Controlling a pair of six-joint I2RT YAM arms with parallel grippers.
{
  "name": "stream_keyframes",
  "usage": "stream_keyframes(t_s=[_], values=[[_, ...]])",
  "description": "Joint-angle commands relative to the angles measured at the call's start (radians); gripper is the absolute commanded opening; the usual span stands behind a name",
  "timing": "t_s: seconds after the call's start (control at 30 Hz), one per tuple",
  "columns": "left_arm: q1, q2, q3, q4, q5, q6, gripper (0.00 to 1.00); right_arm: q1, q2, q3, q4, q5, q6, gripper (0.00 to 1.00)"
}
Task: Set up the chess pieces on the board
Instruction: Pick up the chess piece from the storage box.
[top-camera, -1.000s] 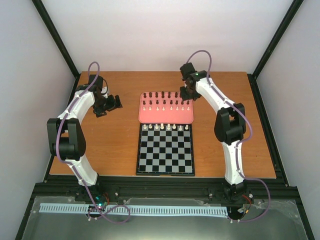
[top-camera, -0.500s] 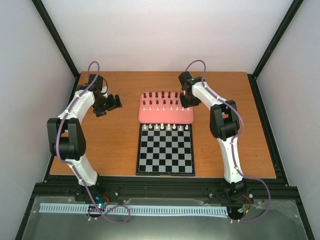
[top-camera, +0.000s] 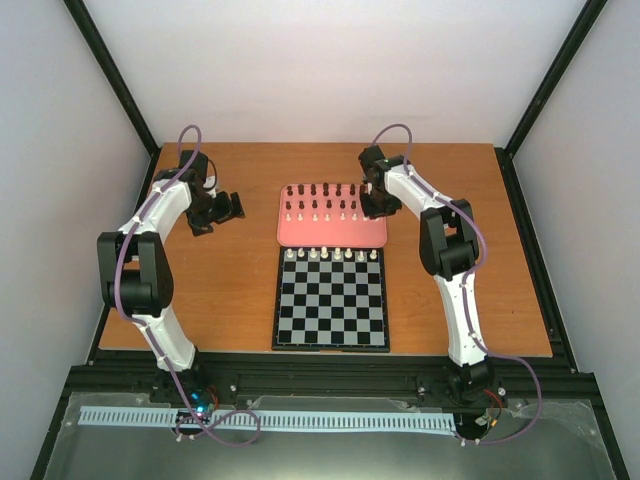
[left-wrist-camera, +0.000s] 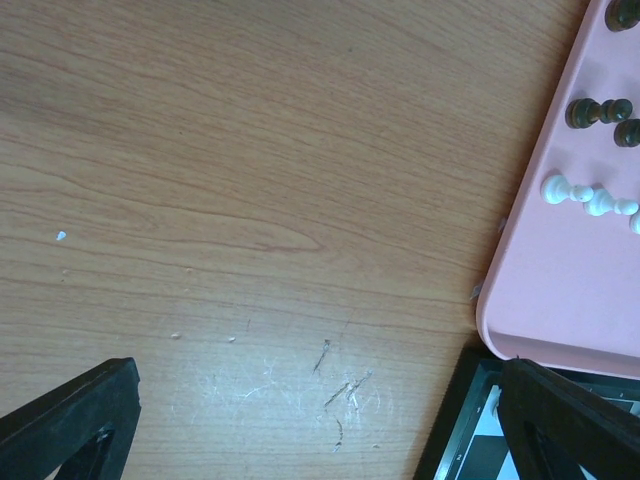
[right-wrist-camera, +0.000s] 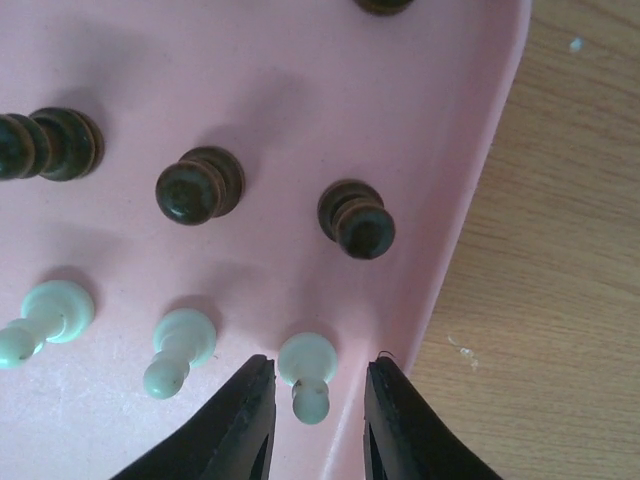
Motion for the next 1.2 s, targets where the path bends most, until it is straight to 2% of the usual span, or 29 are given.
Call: stream_keyframes(t_s=[0.0,0.33,0.67,0.93,1.17], values=[[-0.002,0.011,0.048,-0.012,-0.008,0.008,1.00,-0.005,0.019,-0.015,0.003,-0.009,-0.006,0.25],[-0.002,0.016,0.050,-0.014,-0.009,0.010,1.00,-0.007,0.036,-0.005,0.008,-0.018,-0.010,0.18],[-0.002,0.016,0.057,-0.017,-0.007,0.009,1.00,-0.008,0.032,0.020,-0.005,-0.022,-0.013,0.03],[-0.002,0.013,0.054,-0.011,-0.001,0.007,1.00,-0.007,-0.083,-0.004,-0.032,-0.052,0.001,0.03],[-0.002,0.009,0.051,-0.008,0.006,0.005,1.00,0.012,-0.269,-0.149,-0.045,-0.086,0.031,0.03]])
